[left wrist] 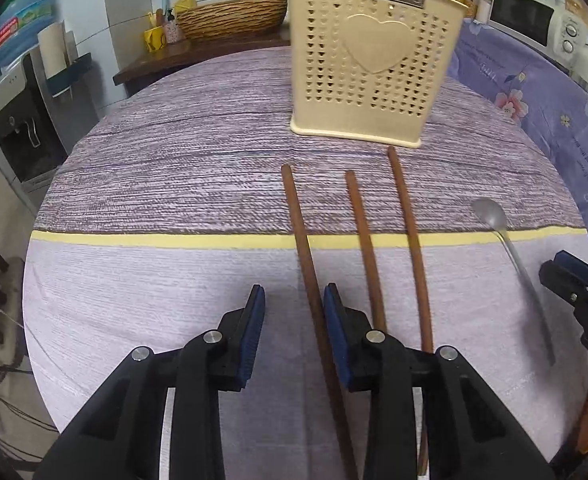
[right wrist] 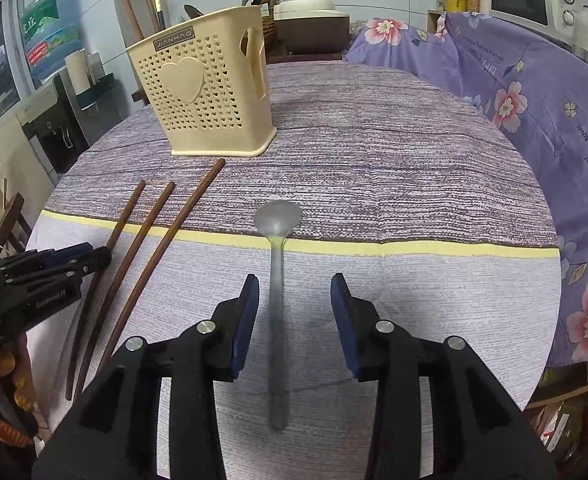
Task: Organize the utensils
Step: 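Grasp another brown chopstick with the left tool while the right tool holds the spoon, then carry the chopstick and spoon up over the cream holder with both tools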
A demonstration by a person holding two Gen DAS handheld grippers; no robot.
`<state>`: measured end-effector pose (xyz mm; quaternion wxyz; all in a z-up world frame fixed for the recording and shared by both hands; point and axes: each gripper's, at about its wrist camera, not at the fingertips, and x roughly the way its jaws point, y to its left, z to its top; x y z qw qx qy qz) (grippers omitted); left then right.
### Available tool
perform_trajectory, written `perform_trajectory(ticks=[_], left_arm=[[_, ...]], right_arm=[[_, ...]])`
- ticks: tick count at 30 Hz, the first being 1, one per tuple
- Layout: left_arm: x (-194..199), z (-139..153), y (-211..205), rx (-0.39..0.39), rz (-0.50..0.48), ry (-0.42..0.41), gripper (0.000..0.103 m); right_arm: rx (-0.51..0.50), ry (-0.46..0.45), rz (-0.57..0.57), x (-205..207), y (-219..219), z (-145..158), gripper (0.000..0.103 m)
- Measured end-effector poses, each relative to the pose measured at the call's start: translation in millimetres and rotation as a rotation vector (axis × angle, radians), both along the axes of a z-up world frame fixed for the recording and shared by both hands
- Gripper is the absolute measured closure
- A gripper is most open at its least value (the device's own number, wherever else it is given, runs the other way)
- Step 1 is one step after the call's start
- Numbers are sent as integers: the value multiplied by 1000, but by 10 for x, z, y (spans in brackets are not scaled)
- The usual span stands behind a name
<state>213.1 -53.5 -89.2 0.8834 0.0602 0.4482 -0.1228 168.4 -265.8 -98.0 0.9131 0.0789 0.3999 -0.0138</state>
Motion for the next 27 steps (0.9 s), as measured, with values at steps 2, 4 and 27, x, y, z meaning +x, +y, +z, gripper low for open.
perform_trajectory(ticks=[2,4,27], left_arm=[[67,17,34,-5,11,3,72],[115,35,16,-9,12,5,72],[797,37,-115,36,78,45,94]], right_arm=[[16,12,7,60,-8,0,65],[19,27,16,136,12,-9,65],[-34,153,68,945,140,-79,66]])
